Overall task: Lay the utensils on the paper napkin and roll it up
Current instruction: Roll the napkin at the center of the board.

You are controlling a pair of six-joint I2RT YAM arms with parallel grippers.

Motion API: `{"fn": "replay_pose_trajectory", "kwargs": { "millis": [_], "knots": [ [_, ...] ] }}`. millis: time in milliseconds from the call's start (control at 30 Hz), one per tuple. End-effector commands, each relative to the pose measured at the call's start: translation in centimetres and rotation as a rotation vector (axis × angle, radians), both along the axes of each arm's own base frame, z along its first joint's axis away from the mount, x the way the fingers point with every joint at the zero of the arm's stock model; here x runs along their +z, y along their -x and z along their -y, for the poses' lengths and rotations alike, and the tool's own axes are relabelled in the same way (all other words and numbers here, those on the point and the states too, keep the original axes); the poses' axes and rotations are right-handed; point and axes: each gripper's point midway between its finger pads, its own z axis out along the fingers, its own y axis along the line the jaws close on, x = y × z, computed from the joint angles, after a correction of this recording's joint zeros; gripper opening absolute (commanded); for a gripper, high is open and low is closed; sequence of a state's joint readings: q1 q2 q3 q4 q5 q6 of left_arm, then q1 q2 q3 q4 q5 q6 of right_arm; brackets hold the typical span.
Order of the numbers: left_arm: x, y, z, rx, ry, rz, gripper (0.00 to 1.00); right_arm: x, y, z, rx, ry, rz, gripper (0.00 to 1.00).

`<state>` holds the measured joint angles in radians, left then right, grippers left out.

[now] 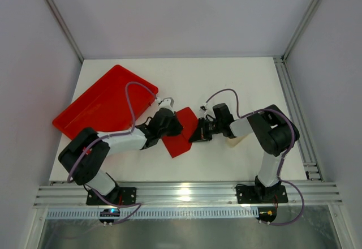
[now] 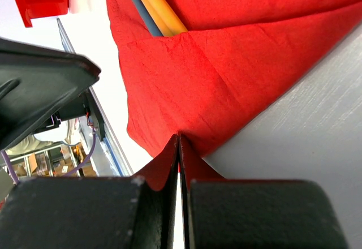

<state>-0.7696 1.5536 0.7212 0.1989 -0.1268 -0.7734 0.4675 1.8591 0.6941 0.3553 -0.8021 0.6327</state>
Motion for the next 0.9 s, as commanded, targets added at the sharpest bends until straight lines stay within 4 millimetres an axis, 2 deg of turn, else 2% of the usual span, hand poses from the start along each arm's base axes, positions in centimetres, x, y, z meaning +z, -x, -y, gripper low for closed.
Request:
{"fn": "replay_pose_trajectory", "kwargs": {
  "millis": [0,267,633,867],
  "knots": [
    [1.4,-0.8,2.2,-0.029,0.131,0.045,0.00,-1.4,-0.6,0.6,-0.020,0.069,0.023,0.04],
    [-0.2,-1.2,2.5,-0.023,0.146,0.022,0.00,-1.3,-0.8,0.5,-0.018,0.069,0.019,0.04],
    [-2.8,-1.4,1.3,0.017,0.069,-0.028,0.00,-0.7,-0.9,0.4,-0.017,0.069,0.027,0.04],
    [-3.7,-1.3,0.6,0.029,0.026,-0.045,0.00,0.8,-1.8,0.3,-0.019,0.078,0.066,0.04]
  ]
}}
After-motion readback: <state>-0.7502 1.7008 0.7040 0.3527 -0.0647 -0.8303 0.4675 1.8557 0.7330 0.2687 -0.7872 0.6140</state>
